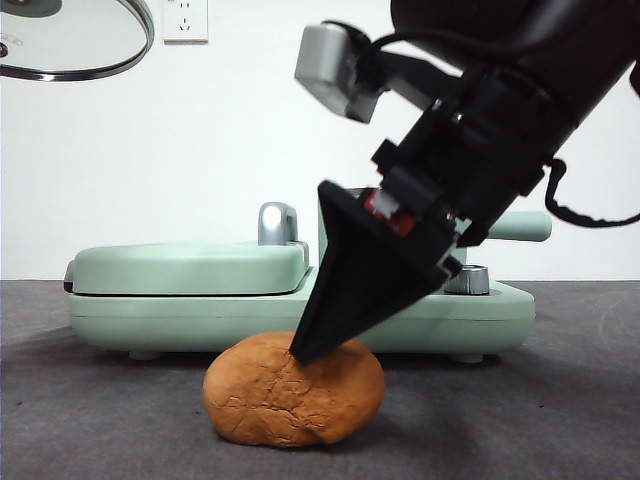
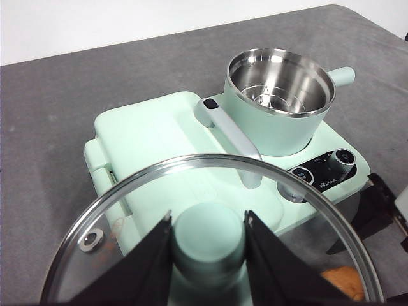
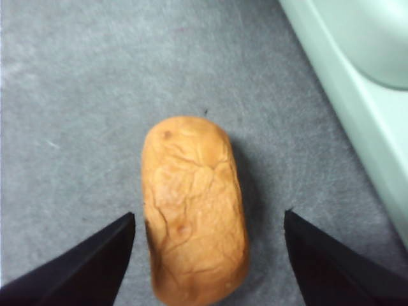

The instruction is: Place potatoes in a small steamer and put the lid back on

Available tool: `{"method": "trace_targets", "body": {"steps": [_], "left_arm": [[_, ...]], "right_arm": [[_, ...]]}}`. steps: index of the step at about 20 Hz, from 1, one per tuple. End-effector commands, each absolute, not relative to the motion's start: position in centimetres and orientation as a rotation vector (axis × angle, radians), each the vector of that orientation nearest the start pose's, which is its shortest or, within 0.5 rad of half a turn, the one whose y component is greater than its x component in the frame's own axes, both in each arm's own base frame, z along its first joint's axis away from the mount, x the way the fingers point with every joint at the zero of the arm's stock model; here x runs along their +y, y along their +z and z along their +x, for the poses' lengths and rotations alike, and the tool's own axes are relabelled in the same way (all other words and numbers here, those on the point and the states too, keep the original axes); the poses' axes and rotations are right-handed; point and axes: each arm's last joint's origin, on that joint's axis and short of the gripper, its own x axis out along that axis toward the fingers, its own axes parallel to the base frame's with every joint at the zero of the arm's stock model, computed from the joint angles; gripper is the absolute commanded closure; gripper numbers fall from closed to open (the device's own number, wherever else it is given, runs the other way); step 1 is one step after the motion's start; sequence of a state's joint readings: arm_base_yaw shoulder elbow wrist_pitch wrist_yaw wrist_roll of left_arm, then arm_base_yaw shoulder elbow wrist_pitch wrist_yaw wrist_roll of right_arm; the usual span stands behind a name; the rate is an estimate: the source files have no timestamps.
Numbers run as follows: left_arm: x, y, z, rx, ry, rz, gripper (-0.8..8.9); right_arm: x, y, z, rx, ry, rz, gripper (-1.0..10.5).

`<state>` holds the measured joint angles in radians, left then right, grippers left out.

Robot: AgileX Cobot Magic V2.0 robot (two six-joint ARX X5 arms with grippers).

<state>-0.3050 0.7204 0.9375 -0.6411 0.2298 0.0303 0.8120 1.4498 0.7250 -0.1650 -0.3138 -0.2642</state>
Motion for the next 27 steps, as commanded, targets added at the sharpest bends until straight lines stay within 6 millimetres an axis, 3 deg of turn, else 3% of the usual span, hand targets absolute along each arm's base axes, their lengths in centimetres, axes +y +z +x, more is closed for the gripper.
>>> {"method": "trace_targets", "body": {"steps": [1,4,6,11,15,19,24,27], "left_arm": [[-4.7,35.7,12.7,0.375,-0.536,0.052,8.04],[-4.7,35.7,12.7,0.375,-0.537,0.053,8.04],[-4.7,35.7,12.7,0.375,-0.536,0.054,8.04],[-4.7,35.7,12.7,0.374,-0.536,0.054,8.04],[-4.7,35.7,12.7,0.374,-0.536,0.054,8.04],[-4.7,35.7,12.7,0.374,-0.537,0.055,8.04],[-4.7,35.7,12.7,0.374,-0.536,0.056,8.04],[-4.7,35.6,12.8,0.376,-0.536,0.058,8.04]], "right_arm": [[21.1,16.7,18.3,0.787,1.179,-0.457,5.7],[21.3,15.6,18.4,0.831,1.180,-0.468,5.9],[21.4,15.4,18.3,0.846,1.184,-0.472,7.2],[20.6,16.8,17.4,0.909,1.173,-0.413,7.3],[18.6,19.8,15.9,0.951,1.116,-0.356,7.3],[15.9,23.9,15.1,1.027,0.925,-0.253,7.3],[14.1,29.6,16.0,1.048,0.810,-0.205,7.3],[13.8,31.5,17.1,1.009,0.784,-0.180,7.3]]}}
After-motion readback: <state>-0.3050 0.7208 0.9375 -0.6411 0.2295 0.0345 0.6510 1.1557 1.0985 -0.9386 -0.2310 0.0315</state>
